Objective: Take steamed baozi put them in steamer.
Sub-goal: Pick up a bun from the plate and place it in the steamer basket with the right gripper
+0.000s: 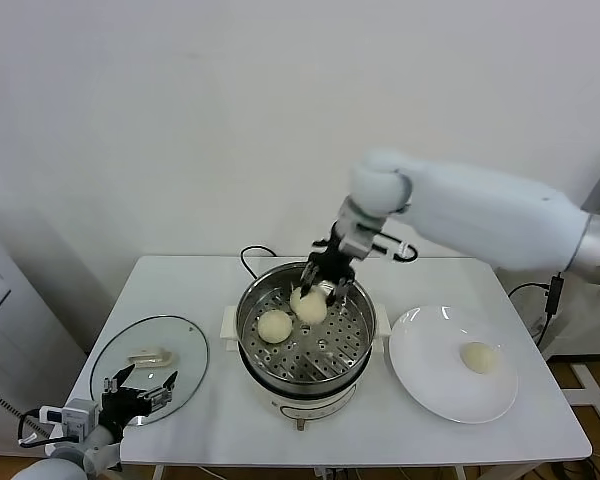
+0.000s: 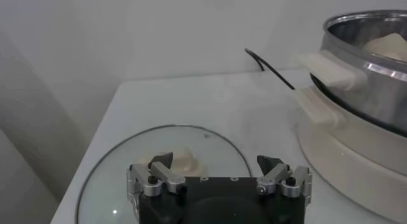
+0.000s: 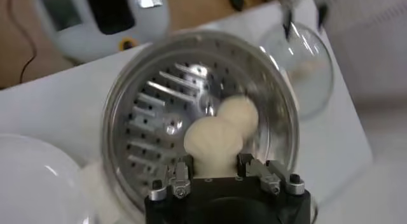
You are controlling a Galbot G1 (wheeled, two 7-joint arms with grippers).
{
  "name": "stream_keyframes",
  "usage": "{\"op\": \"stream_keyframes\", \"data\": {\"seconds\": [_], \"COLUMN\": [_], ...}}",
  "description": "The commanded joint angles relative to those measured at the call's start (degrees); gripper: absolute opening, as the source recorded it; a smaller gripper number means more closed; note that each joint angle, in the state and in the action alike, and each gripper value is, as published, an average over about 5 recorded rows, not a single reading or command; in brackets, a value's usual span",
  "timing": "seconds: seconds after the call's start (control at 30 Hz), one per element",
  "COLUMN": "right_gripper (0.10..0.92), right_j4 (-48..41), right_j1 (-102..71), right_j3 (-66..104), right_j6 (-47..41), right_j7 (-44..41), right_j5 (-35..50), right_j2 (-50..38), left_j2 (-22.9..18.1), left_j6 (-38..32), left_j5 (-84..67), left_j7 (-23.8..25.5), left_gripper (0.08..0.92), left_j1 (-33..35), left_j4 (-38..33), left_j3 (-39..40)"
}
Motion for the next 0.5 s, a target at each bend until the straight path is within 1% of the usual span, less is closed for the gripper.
{"op": "stream_keyframes", "data": {"seconds": [0.03,0.23,0.5], "right_gripper": [0.429,0.425,0.43], "right_j4": [4.2,5.0,4.6], "right_j1": [-3.3,-6.2,-9.1], "right_j3": [-0.9,-0.3,0.7], "right_j6": [7.5,8.8,9.2], "right_j7": [0.6,0.7,0.8], "right_j5": [-9.6,-13.7,-17.1], "right_j2": [4.2,4.2,4.8], "left_j2": [-0.1,-0.1,0.0], "left_j6": [0.0,0.1,0.1], "left_j5": [0.0,0.0,0.0], "left_j7": [0.0,0.0,0.0], "left_gripper": [0.823,0.823,0.823], "left_j1": [0.0,-0.2,-0.4], "left_j4": [-0.1,0.0,0.2], "left_j3": [0.0,0.0,0.0]}}
